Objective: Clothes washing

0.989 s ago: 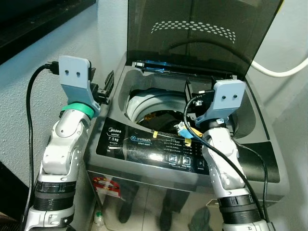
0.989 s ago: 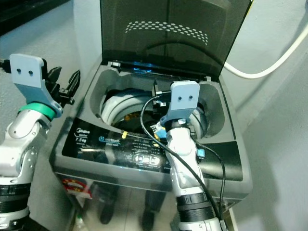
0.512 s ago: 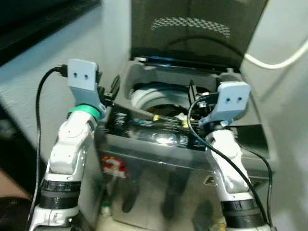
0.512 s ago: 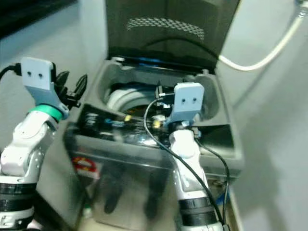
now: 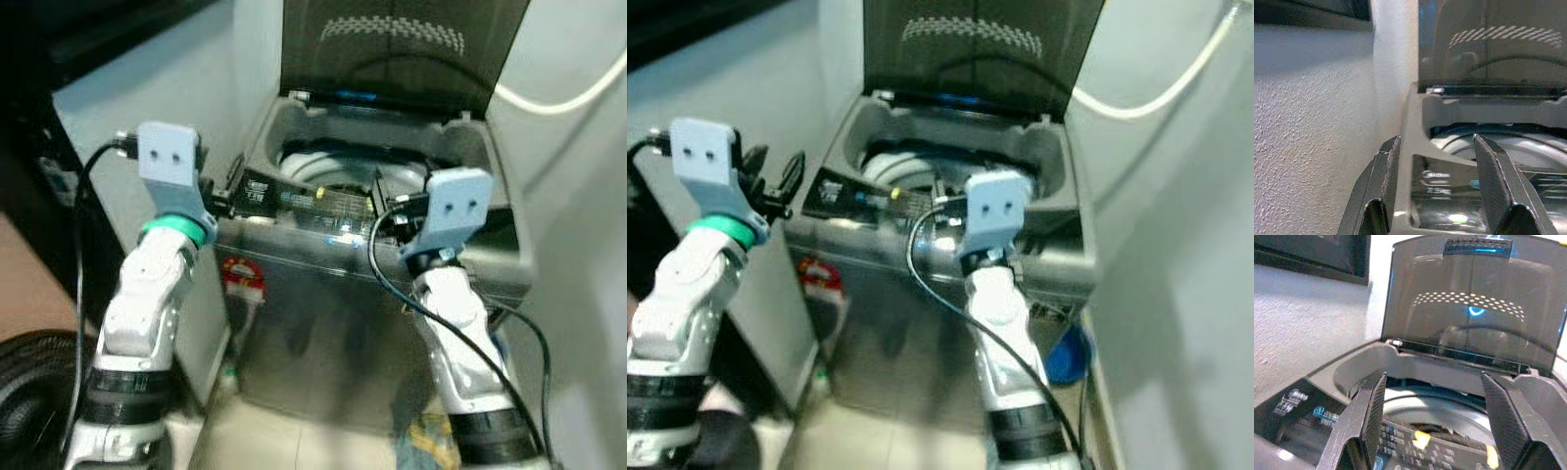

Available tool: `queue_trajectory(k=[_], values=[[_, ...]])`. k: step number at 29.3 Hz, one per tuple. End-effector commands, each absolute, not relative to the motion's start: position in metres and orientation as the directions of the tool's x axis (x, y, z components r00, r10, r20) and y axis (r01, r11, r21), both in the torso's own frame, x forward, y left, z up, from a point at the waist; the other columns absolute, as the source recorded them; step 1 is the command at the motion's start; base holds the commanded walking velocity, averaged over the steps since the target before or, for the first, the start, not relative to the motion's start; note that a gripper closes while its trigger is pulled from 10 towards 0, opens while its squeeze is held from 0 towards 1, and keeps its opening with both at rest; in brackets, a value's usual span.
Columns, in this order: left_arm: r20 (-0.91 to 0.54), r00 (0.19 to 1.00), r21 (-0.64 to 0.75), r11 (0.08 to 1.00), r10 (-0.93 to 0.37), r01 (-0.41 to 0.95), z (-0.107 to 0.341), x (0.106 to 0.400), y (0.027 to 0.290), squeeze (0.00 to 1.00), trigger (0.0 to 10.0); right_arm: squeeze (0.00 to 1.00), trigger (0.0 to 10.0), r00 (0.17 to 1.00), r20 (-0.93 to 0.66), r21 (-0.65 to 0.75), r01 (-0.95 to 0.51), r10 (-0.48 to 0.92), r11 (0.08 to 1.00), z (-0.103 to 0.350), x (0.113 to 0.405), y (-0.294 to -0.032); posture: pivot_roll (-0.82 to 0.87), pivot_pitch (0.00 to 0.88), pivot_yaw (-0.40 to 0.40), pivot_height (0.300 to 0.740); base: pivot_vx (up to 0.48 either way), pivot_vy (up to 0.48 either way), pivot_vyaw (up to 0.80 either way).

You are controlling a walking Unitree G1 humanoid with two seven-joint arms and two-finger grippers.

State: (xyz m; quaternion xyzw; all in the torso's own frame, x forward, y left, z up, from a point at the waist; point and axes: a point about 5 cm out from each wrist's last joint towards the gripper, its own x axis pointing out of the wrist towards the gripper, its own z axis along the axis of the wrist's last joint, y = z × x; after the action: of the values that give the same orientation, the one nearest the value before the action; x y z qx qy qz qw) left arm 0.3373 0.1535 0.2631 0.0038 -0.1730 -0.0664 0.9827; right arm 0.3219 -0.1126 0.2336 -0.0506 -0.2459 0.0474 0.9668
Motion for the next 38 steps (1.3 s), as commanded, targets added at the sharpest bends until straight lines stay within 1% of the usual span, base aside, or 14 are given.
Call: queue_trajectory(k=[1,10,11,14,15,19,38], values=[[0.336,0.932,0.036,0.991,-0.134,0.130,0.262,0.338,0.152,0.00,10.0,0.00,10.0,0.880,0.459,-0.139,-0.065,0.122,0.988,0.232,0.323,-0.112,0.06,0.000,0.018,0.740,0.000,0.000,0.79],[0.331,0.929,0.050,0.986,-0.164,0.156,0.258,0.337,0.146,0.00,10.0,0.00,10.0,0.890,0.432,-0.170,-0.080,0.147,0.982,0.226,0.324,-0.112,0.06,0.000,0.017,0.740,0.000,0.000,0.79],[0.317,0.933,0.058,0.986,-0.169,0.159,0.254,0.337,0.143,0.00,10.0,0.00,10.0,0.902,0.401,-0.189,-0.091,0.162,0.978,0.216,0.325,-0.112,0.06,0.000,0.016,0.740,0.000,0.000,0.79],[0.308,0.936,0.062,0.985,-0.171,0.160,0.251,0.337,0.143,0.00,10.0,0.00,10.0,0.910,0.383,-0.192,-0.092,0.161,0.977,0.210,0.326,-0.113,0.06,0.000,0.015,0.740,0.000,0.000,0.79],[0.290,0.941,0.066,0.985,-0.171,0.159,0.246,0.337,0.143,0.00,10.0,0.00,10.0,0.923,0.353,-0.194,-0.086,0.152,0.977,0.201,0.327,-0.116,0.06,0.000,0.014,0.740,0.000,0.000,0.78],[0.276,0.947,0.068,0.986,-0.167,0.154,0.241,0.337,0.145,0.00,10.0,0.00,10.0,0.934,0.328,-0.199,-0.082,0.145,0.977,0.193,0.327,-0.120,0.06,0.000,0.014,0.740,0.000,0.000,0.78],[0.261,0.950,0.078,0.985,-0.169,0.154,0.237,0.337,0.144,0.00,10.0,0.00,10.0,0.935,0.328,-0.194,-0.071,0.133,0.978,0.191,0.326,-0.123,0.06,0.000,0.027,0.740,0.000,0.000,0.78]])
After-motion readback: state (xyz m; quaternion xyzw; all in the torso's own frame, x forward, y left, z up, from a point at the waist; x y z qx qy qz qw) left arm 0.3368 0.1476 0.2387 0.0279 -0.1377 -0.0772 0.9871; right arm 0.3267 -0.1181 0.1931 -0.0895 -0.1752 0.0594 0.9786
